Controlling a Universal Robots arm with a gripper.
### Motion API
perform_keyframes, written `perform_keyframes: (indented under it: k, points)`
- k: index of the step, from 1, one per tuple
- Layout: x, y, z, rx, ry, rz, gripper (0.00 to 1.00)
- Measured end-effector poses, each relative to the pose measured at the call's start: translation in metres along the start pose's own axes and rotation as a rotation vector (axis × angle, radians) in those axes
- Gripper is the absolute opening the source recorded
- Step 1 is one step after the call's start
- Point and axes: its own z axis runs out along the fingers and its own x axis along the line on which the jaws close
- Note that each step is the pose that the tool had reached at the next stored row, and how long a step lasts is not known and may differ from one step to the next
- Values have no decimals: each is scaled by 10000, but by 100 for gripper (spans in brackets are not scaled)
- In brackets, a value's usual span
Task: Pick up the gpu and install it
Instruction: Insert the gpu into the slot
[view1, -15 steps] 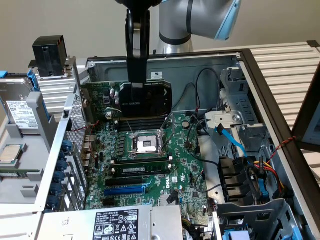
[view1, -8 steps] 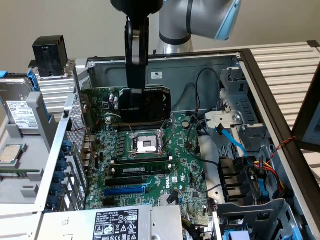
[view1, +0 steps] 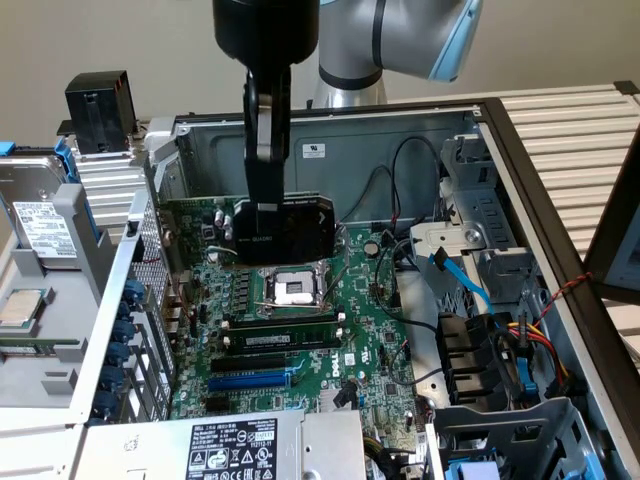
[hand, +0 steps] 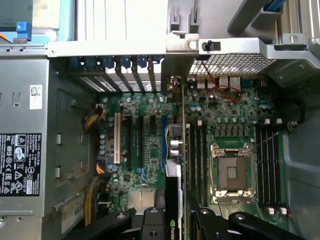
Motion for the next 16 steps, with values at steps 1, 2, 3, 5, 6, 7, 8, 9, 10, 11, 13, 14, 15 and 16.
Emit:
perform_keyframes:
  k: [1,2,3,5,6,7,8,9,10,11,13,14,15,16]
  points:
    - [-4,0,19,-1,-1,14,27]
    - [-10,1,37,-1,-1,21,27]
    - [-14,1,55,0,-3,22,27]
    - [-21,6,92,-1,-4,25,27]
    - [-30,9,109,-2,-1,26,27]
    - [-42,12,128,-2,-1,26,27]
    - [-54,15,147,-1,-3,26,27]
    - [-60,17,166,1,-5,26,27]
    - [-65,17,185,1,-6,26,27]
    - [-74,17,202,-1,-2,26,27]
    - [-94,21,238,-1,-2,21,27]
    - [-98,23,258,0,-4,11,27]
    - [-99,22,272,1,-1,-20,27]
    - [-99,23,283,1,3,-60,27]
